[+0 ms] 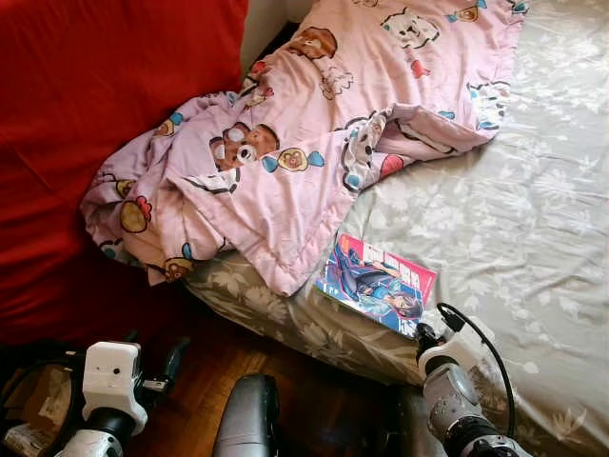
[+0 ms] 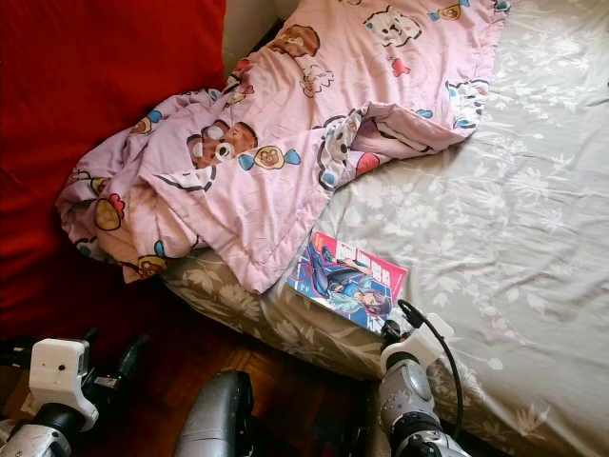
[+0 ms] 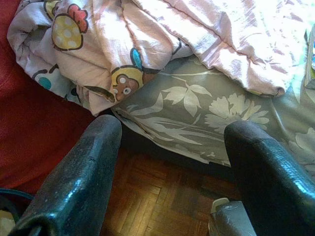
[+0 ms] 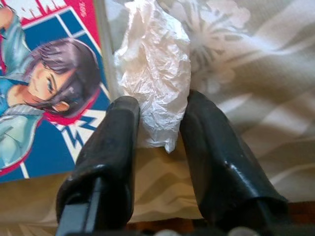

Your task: Clean up the room

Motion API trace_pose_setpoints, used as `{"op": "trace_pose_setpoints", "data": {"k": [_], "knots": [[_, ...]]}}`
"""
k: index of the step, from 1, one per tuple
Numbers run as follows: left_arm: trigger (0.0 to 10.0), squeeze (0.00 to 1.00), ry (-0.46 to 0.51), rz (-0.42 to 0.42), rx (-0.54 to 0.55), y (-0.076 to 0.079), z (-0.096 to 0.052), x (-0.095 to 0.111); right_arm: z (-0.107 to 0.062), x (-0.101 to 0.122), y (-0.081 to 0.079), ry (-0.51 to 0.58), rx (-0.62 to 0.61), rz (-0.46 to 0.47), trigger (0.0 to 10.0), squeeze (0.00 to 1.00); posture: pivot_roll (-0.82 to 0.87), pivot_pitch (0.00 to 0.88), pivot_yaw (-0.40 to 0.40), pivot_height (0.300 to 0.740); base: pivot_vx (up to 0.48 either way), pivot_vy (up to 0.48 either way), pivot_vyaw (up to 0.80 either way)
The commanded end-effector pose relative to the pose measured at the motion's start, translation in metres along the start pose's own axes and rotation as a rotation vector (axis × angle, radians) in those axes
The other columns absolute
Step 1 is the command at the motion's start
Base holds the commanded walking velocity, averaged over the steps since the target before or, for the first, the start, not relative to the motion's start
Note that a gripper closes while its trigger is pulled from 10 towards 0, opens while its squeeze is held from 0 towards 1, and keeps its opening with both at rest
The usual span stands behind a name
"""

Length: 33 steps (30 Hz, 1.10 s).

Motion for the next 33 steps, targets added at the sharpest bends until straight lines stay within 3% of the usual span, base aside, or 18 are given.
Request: {"op": "trace_pose_setpoints", "data": {"k": [1, 24, 28, 33], "knots": [[10.0, 0.0, -0.034, 0.011, 0.01, -0.004, -0.006, -0.008, -0.005, -0.016, 0.014, -0.044, -0.044, 0.019, 0.0, 0.0, 0.24, 0.275, 0.087, 0.622, 0.0, 0.0, 0.0], [10.0, 0.0, -0.066, 0.01, 0.034, -0.005, -0.005, -0.024, -0.003, 0.001, 0.018, 0.013, -0.05, 0.007, 0.0, 0.0, 0.24, 0.222, 0.069, 0.622, 0.0, 0.0, 0.0], [10.0, 0.0, -0.064, -0.002, 0.064, -0.007, 0.007, -0.03, 0.0, 0.013, 0.017, 0.037, -0.043, -0.036, 0.0, 0.0, 0.22, 0.177, 0.051, 0.622, 0.0, 0.0, 0.0], [10.0, 0.0, -0.053, -0.026, 0.085, -0.007, 0.026, -0.035, 0.003, 0.032, -0.001, 0.098, 0.04, -0.118, 0.0, 0.0, 0.18, 0.108, 0.03, 0.622, 0.0, 0.0, 0.0]]}}
Point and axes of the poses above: a point about 5 cm out from each wrist's last joint towards the gripper, its own z axis pointing out of the wrist towards the gripper, its own x axis along the axis of the wrist's last joint, y = z × x, the point moved 6 cm from there along z, pointing out of the wrist towards the gripper, and after that the axes turned 6 degrees about z, right-handed, at the moved point
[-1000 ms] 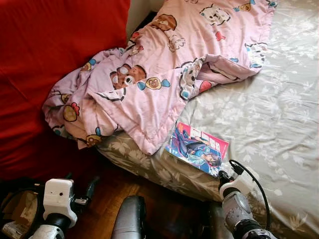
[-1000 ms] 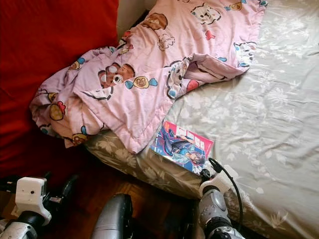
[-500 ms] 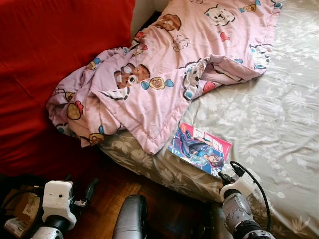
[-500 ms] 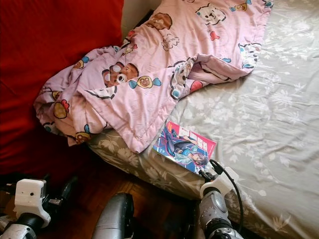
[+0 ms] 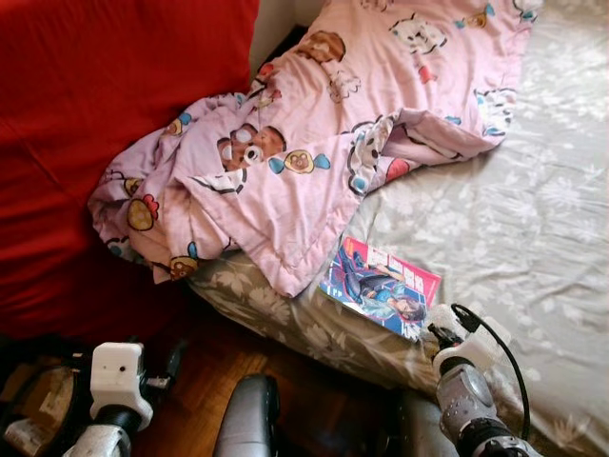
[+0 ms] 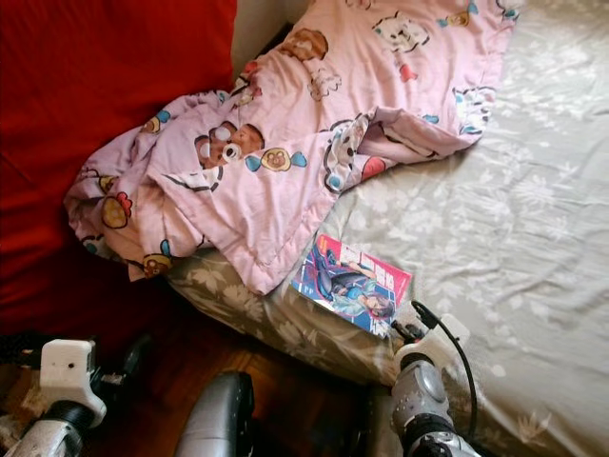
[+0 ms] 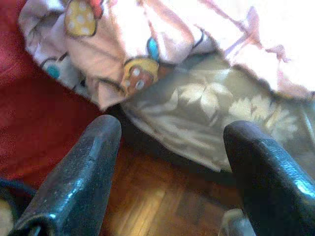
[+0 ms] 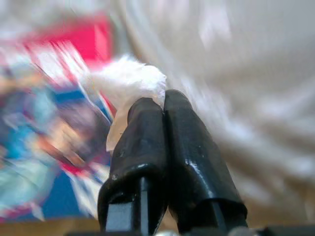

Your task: Clean up the room

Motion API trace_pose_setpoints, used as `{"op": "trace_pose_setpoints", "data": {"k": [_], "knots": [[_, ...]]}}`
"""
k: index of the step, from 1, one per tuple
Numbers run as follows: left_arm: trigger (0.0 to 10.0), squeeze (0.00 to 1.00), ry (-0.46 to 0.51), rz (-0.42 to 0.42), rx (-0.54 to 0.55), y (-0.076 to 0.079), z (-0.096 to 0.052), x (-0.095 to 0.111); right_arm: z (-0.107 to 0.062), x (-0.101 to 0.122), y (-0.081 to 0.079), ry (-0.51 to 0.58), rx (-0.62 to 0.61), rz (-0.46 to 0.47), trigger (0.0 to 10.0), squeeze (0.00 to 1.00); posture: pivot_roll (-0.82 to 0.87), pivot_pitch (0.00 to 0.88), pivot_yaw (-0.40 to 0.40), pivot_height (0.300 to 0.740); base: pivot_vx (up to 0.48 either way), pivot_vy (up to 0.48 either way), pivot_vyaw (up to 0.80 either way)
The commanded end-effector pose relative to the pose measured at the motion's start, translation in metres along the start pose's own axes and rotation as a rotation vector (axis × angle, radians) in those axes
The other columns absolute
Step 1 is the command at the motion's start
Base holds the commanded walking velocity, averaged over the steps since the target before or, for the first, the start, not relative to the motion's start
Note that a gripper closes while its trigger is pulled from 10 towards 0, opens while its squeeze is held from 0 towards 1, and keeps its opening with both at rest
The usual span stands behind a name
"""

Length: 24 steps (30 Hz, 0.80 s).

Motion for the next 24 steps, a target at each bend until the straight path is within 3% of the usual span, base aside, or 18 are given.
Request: {"op": "trace_pose_setpoints", "data": {"k": [1, 8, 12, 13, 14, 21, 23, 24], "knots": [[10.0, 0.0, -0.032, -0.008, 0.027, -0.004, -0.001, -0.013, 0.0, 0.004, 0.0, 0.021, 0.022, -0.038, 0.0, 0.0, 0.16, 0.091, 0.026, 0.622, 0.0, 0.0, 0.0], [10.0, 0.0, -0.071, -0.066, 0.086, -0.005, 0.017, -0.035, -0.004, 0.019, 0.001, 0.11, 0.079, -0.152, 0.0, 0.0, 0.12, 0.0, -0.009, 0.622, 0.0, 0.0, 0.0], [10.0, 0.0, -0.101, -0.117, 0.158, -0.013, 0.02, -0.049, -0.011, 0.008, 0.0, 0.101, 0.139, -0.255, 0.0, 0.0, 0.1, 0.0, -0.028, 0.622, 0.0, 0.0, 0.0], [10.0, 0.0, -0.109, -0.127, 0.168, -0.014, 0.02, -0.052, -0.012, 0.004, 0.001, 0.09, 0.149, -0.271, 4.2, 0.0, 0.1, 0.0, -0.029, 0.622, 0.0, 0.0, 0.0], [10.0, 0.0, -0.123, -0.142, 0.177, -0.014, 0.02, -0.057, -0.013, -0.001, 0.003, 0.068, 0.154, -0.286, 10.0, 0.0, 0.09, 0.0, -0.035, 0.622, 0.0, 0.0, 0.0], [10.0, 0.0, -0.185, -0.163, 0.187, -0.007, 0.017, -0.078, -0.015, -0.013, 0.016, -0.002, 0.125, -0.322, 10.0, 0.0, 0.07, 0.0, -0.04, 0.622, 0.0, 0.0, 0.0], [10.0, 0.0, -0.244, -0.205, 0.213, -0.004, 0.015, -0.094, -0.017, -0.025, 0.032, -0.072, 0.076, -0.378, 10.0, 0.0, 0.05, 0.0, -0.047, 0.637, 0.0, 0.0, 0.0], [10.0, 0.0, -0.244, -0.205, 0.213, -0.004, 0.015, -0.094, -0.017, -0.025, 0.032, -0.072, 0.076, -0.378, 10.0, 0.0, 0.05, 0.0, -0.047, 0.637, 0.0, 0.0, 0.0]]}}
Point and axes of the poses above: a point about 5 cm out from each wrist's last joint towards the gripper, its own z axis pointing out of the wrist towards the gripper, its own x axis along the axis of the wrist's last joint, y = z × x, the point moved 6 cm from there along z, pointing out of the wrist towards the gripper, and after that the axes turned 6 degrees about z, right-handed, at the moved point
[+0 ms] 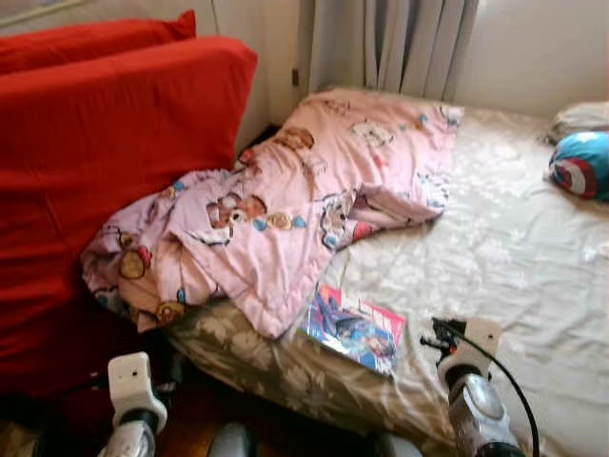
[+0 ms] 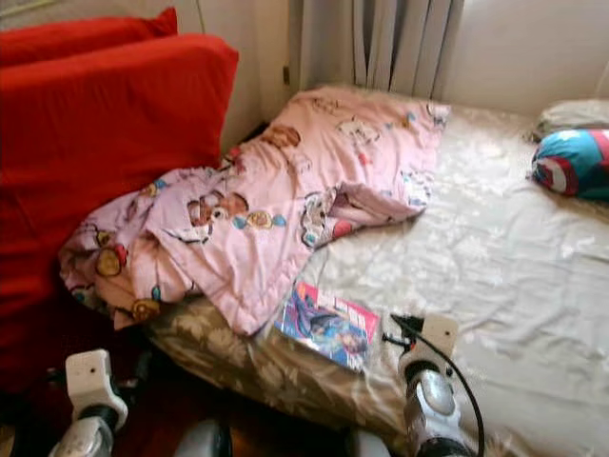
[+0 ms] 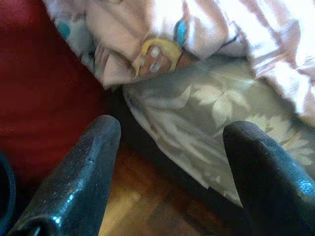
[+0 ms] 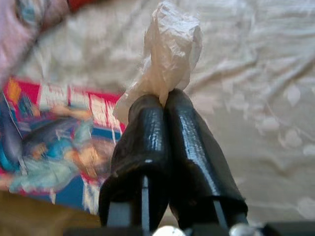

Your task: Clean up the room

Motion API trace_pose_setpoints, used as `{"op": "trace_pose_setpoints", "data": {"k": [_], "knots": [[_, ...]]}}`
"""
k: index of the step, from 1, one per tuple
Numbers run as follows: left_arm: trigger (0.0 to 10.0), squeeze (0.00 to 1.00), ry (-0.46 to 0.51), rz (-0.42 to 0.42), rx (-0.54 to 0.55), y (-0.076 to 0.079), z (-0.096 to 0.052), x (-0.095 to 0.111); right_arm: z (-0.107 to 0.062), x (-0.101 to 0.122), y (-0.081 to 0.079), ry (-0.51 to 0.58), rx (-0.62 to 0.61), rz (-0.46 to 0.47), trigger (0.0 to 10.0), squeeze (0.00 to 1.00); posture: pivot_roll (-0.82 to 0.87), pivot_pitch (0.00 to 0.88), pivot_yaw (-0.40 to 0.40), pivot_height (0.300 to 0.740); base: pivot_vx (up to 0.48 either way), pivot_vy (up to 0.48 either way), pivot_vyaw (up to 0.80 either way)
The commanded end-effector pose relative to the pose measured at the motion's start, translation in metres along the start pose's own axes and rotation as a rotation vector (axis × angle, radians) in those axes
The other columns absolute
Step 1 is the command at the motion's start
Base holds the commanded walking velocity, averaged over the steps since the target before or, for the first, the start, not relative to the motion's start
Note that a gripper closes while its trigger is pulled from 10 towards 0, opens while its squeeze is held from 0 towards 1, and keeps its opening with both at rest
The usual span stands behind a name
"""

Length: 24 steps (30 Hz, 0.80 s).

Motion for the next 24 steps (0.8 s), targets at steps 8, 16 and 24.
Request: {"op": "trace_pose_setpoints", "data": {"k": [8, 16, 24], "knots": [[10.0, 0.0, -0.18, -0.059, 0.011, 0.002, -0.001, -0.038, -0.015, -0.044, 0.024, -0.188, -0.082, -0.043, 10.0, 0.0, 0.02, 0.0, -0.046, 0.682, 0.0, 0.0, 0.0], [10.0, 0.0, -0.292, 0.001, -0.057, 0.015, -0.003, -0.056, -0.031, -0.065, 0.055, -0.275, -0.161, -0.046, 10.0, 0.0, -0.06, 0.0, -0.003, 0.722, 0.0, 0.0, 0.0], [10.0, 0.0, -0.385, 0.0, -0.02, 0.005, -0.019, -0.081, -0.054, -0.089, 0.081, -0.347, -0.226, -0.032, 10.0, 0.0, -0.06, 0.0, -0.017, 0.74, 0.0, 0.0, 0.0]]}}
Point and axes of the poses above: a point about 5 cm out from each wrist's last joint towards the gripper, its own z axis pointing out of the wrist towards the gripper, its own x axis along the axis of the wrist's last joint, y = z × x, the point moved 6 cm from there along z, pointing out of the wrist towards the gripper, and after that the axes turned 6 degrees about z, right-handed, at the moved point
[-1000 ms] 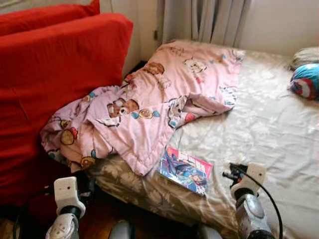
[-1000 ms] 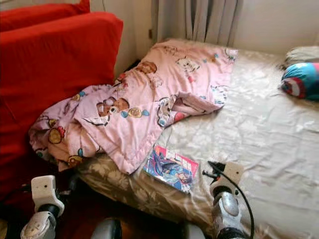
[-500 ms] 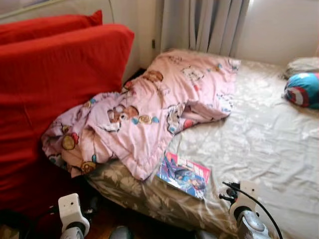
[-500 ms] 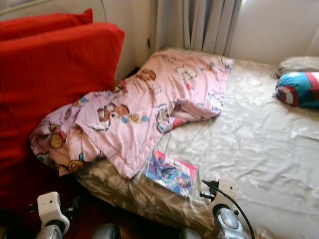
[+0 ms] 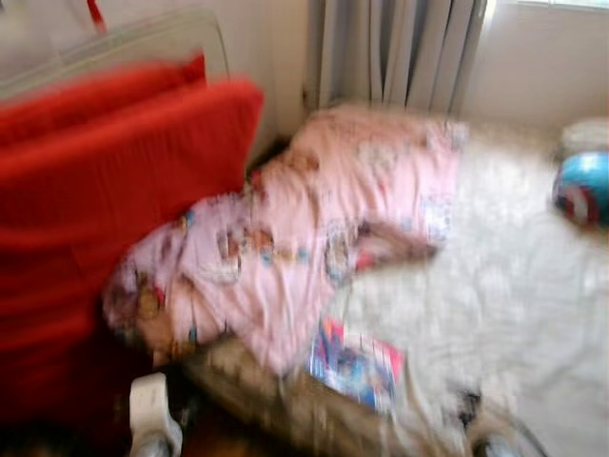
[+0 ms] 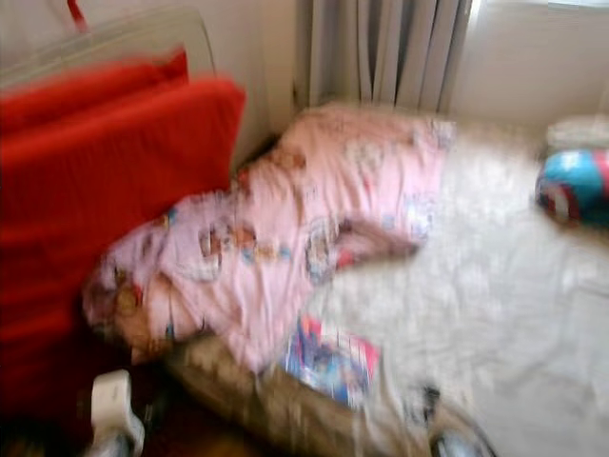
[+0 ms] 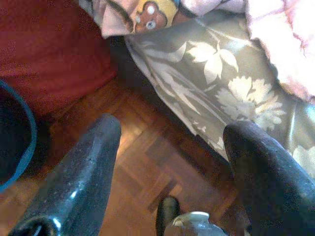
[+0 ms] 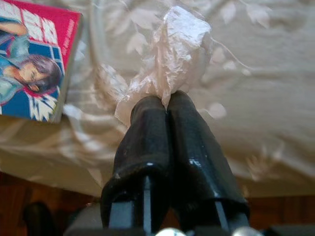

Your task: Clean up the room

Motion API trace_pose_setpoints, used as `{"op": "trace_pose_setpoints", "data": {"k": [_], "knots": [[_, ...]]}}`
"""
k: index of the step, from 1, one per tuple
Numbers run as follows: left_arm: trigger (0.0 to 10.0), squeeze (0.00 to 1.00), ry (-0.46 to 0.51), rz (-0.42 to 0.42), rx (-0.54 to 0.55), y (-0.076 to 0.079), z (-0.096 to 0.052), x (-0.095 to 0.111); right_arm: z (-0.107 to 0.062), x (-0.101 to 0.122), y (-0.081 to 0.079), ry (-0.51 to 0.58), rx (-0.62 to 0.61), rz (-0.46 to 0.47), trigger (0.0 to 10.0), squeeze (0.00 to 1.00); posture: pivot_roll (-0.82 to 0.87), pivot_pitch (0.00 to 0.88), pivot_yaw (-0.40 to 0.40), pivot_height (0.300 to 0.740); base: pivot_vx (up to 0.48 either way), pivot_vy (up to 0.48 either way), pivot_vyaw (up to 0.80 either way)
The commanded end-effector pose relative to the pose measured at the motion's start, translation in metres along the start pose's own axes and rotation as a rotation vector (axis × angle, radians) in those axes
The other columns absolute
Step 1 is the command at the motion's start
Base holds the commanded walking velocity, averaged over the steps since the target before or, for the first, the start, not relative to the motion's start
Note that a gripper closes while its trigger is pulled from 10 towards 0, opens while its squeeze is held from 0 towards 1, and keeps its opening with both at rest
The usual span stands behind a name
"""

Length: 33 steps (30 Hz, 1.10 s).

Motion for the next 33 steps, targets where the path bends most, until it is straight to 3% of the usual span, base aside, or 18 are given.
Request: {"op": "trace_pose_setpoints", "data": {"k": [1, 15, 24, 26, 27, 28, 33], "knots": [[10.0, 0.0, -0.074, 0.008, 0.028, -0.009, -0.006, -0.021, -0.003, -0.011, 0.012, -0.043, -0.025, -0.009, 10.0, 0.0, -0.04, 0.0, -0.024, 0.74, 0.0, 0.0, 0.0], [10.0, 0.0, -0.151, 0.01, 0.041, -0.018, -0.015, -0.046, -0.009, -0.026, 0.018, -0.058, -0.001, -0.058, 10.0, 0.0, 0.01, 0.0, -0.037, 0.74, 0.0, 0.0, 0.0], [10.0, 0.0, -0.178, -0.012, 0.053, -0.017, -0.019, -0.056, -0.014, -0.037, 0.019, -0.08, 0.033, -0.105, 10.0, 0.0, 0.01, 0.0, -0.041, 0.74, 0.0, 0.0, 0.74], [10.0, 0.0, -0.191, -0.008, 0.048, -0.015, -0.021, -0.061, -0.007, -0.027, 0.004, -0.075, 0.042, -0.104, 10.0, 0.0, 0.02, 0.0, -0.05, 0.74, 0.0, 0.0, 0.8], [10.0, 0.0, -0.191, -0.008, 0.048, -0.015, -0.021, -0.061, -0.007, -0.027, 0.004, -0.075, 0.042, -0.104, 10.0, 0.0, 0.02, 0.0, -0.05, 0.74, 0.0, 0.0, 0.8], [10.0, 0.0, -0.189, -0.022, 0.057, -0.015, -0.021, -0.062, -0.002, -0.019, -0.01, -0.08, 0.051, -0.121, 10.0, 0.0, 0.03, 0.0, -0.057, 0.74, 0.0, 0.0, 0.8], [10.0, 0.0, -0.185, -0.035, 0.073, -0.018, -0.022, -0.062, -0.001, -0.019, -0.017, -0.089, 0.054, -0.129, 10.0, 0.0, 0.04, 0.0, -0.062, 0.74, 0.0, 0.0, 0.8]]}}
Point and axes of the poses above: a point about 5 cm out from each wrist's last joint towards the gripper, its own z axis pointing out of the wrist towards the gripper, its own x axis along the axis of the wrist's last joint, y = z × x, the point moved 6 cm from there along z, pointing out of the wrist towards the gripper, and after that the axes turned 6 degrees about z, right-handed, at the moved point
